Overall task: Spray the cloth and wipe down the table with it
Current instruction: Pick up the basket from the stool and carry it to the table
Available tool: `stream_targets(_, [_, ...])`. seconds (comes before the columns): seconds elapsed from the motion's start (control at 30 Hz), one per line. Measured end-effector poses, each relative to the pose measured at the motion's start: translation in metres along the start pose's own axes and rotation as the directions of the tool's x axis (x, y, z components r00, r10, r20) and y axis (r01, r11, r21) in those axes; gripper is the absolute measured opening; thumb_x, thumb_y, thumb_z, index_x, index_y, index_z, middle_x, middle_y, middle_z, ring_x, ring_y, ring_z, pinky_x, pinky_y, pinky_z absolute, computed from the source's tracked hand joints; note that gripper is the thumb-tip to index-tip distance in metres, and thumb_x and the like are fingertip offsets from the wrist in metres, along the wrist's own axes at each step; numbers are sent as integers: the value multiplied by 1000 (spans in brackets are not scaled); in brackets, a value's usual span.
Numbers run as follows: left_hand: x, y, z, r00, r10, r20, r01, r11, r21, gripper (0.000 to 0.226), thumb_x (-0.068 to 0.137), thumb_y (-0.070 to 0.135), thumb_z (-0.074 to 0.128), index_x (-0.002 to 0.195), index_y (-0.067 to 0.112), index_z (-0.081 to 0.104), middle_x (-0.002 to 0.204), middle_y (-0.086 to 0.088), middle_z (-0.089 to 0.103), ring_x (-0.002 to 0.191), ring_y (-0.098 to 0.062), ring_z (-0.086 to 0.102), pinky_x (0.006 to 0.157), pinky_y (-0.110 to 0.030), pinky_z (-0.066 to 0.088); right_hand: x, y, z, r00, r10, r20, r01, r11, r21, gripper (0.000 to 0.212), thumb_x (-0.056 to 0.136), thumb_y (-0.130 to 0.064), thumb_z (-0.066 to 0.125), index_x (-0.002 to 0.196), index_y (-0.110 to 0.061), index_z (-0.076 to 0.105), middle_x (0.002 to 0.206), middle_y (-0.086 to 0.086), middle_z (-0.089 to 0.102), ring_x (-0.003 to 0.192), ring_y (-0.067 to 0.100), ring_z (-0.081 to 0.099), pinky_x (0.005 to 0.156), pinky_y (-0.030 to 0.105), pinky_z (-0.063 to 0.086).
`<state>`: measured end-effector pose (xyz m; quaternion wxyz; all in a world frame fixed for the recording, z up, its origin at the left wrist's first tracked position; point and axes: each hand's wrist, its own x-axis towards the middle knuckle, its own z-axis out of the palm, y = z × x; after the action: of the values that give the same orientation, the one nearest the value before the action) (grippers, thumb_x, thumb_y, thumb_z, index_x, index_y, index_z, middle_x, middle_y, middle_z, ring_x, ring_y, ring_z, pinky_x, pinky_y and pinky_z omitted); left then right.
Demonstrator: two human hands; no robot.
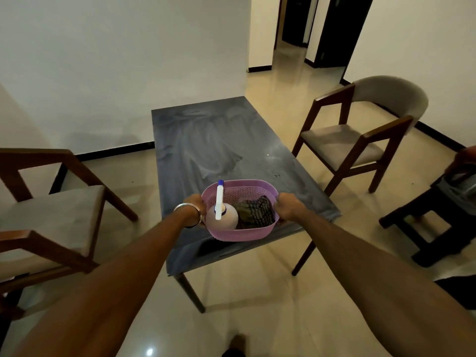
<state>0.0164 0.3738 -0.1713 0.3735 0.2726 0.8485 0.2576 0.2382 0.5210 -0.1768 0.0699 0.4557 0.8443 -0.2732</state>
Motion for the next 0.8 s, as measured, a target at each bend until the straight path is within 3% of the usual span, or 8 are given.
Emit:
stream_targets(0.13, [36, 37, 22, 999, 8, 41, -8, 1000, 4, 18, 95, 1, 50, 103, -9, 62, 95, -23, 68, 81, -39, 69, 68, -51, 59, 28, 32, -25, 1000, 20, -4, -20, 999, 28, 28, 101, -13, 45, 90, 2, 66, 95, 21, 69, 91, 35, 68, 80, 42, 57])
stream_targets(0.3, [83, 86, 42, 998, 39, 56, -40, 999, 18, 16, 93, 0, 52, 100, -7, 64, 89, -19, 67, 84, -43, 67, 74, -54, 58, 75, 69, -56, 999, 38, -9, -37, 998, 43, 37, 102, -17, 47, 67, -13, 58, 70, 3, 65, 61, 14, 63, 50, 20, 43])
stream_targets(0.43, [117, 123, 51, 996, 60, 66, -63, 997, 46, 16, 93, 4, 54, 102, -5, 65, 92, -20, 68, 83, -38, 68, 73, -51, 59, 109, 88, -85, 1000, 28, 0, -28, 1000, 7, 34, 102, -16, 48, 69, -14, 57, 80, 11, 67, 74, 23, 66, 62, 30, 52])
stream_targets(0.63, [155, 177, 63, 994, 70, 78, -72, 997, 25, 19, 93, 6, 56, 109, -2, 63, 98, -19, 66, 94, -40, 65, 83, -53, 56, 162, 117, -123, 1000, 14, -25, -13, 999, 44, 33, 103, -21, 49, 70, -18, 54, 76, 5, 60, 72, 18, 59, 55, 20, 41])
stream_targets(0.8, [182, 219, 81, 997, 24, 71, -24, 1000, -9, 11, 93, 1, 54, 100, -1, 61, 85, -15, 62, 86, -37, 66, 81, -50, 57, 209, 147, -155, 1000, -13, 6, 12, 998, 61, 32, 103, -22, 50, 71, -17, 55, 70, 1, 60, 62, 9, 59, 52, 17, 40])
